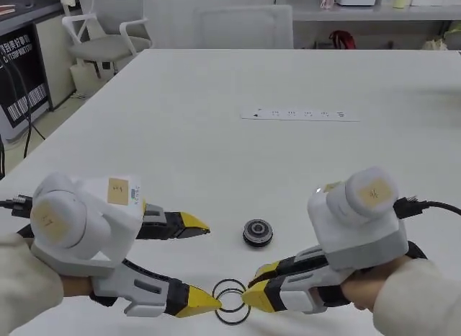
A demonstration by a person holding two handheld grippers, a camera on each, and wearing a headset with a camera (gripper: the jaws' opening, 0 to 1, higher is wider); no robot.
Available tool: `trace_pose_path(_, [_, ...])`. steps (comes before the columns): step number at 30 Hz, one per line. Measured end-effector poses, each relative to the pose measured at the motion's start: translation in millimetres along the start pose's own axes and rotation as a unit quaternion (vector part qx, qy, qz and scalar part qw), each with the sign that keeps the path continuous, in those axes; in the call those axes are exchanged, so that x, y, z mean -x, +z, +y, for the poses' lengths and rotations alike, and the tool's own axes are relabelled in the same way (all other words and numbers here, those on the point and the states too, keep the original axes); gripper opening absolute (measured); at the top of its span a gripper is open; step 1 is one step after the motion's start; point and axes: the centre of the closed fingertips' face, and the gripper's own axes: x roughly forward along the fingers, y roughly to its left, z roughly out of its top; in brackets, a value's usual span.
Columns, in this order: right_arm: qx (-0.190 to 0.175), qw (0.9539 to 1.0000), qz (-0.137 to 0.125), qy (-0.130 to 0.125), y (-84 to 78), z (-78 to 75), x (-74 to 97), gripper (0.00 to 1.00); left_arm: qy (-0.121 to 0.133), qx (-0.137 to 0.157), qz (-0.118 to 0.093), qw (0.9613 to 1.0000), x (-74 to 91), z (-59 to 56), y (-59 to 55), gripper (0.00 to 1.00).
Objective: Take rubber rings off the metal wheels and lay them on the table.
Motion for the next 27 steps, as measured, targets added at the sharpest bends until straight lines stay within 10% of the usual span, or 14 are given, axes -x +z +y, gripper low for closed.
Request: trace_pose_path(27, [-0.013, 0.9969, -0.068, -0.037, 31.0, -24.8, 33.3, 0.12, -0.001, 0.004, 0.004, 1.0, -0.7, -0.1, -2.3, 0.56])
